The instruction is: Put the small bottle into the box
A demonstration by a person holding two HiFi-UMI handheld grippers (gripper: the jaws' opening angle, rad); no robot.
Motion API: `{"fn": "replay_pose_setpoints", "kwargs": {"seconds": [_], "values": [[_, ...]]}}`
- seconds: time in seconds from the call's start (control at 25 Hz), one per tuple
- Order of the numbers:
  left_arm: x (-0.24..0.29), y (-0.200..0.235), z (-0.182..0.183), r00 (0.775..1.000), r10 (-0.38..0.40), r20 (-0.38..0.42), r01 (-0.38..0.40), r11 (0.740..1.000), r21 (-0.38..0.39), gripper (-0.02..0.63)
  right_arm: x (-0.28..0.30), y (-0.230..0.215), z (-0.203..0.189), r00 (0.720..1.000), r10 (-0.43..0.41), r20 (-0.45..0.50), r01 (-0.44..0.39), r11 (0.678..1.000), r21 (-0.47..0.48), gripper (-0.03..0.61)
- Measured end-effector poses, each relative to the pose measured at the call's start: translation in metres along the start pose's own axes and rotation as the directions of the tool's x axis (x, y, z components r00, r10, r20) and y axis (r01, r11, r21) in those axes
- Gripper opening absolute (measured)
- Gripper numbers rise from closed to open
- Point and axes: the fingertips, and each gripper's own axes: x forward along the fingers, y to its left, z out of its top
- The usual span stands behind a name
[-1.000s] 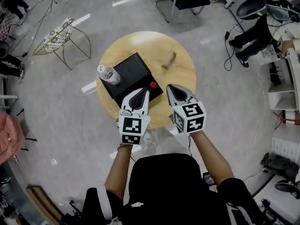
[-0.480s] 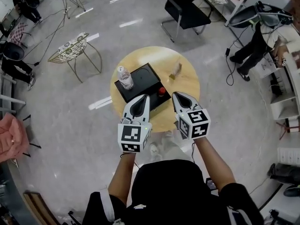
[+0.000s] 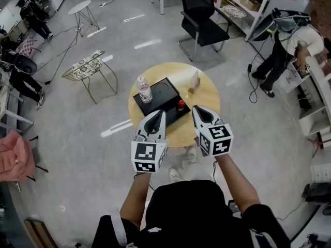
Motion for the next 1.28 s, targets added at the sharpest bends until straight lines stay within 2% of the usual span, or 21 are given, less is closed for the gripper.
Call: {"fn": "replay_pose_setpoints", "kwargs": {"seconds": [0.48, 0.8, 1.28], "values": [[-0.025, -0.022, 0.022, 0.998, 0.015, 0.053, -0.017, 0.999, 0.044, 0.011, -0.034, 0.012, 0.018, 0.997, 0.016, 0.074, -0.014, 0.999, -0.039, 0.002], [-0.032, -0.066, 0.04, 0.996, 0.03, 0.083, -0.034, 0.998, 0.05, 0.011, -0.078, -0.004, 0.028, 0.993, 0.036, 0.112, -0.031, 0.998, -0.046, 0.002], [-0.073, -0.136, 0.038, 0.993, 0.083, 0.087, -0.088, 0.995, 0.051, 0.011, -0.151, -0.008, 0.017, 0.987, 0.094, 0.132, -0.086, 0.994, -0.066, 0.002]]}}
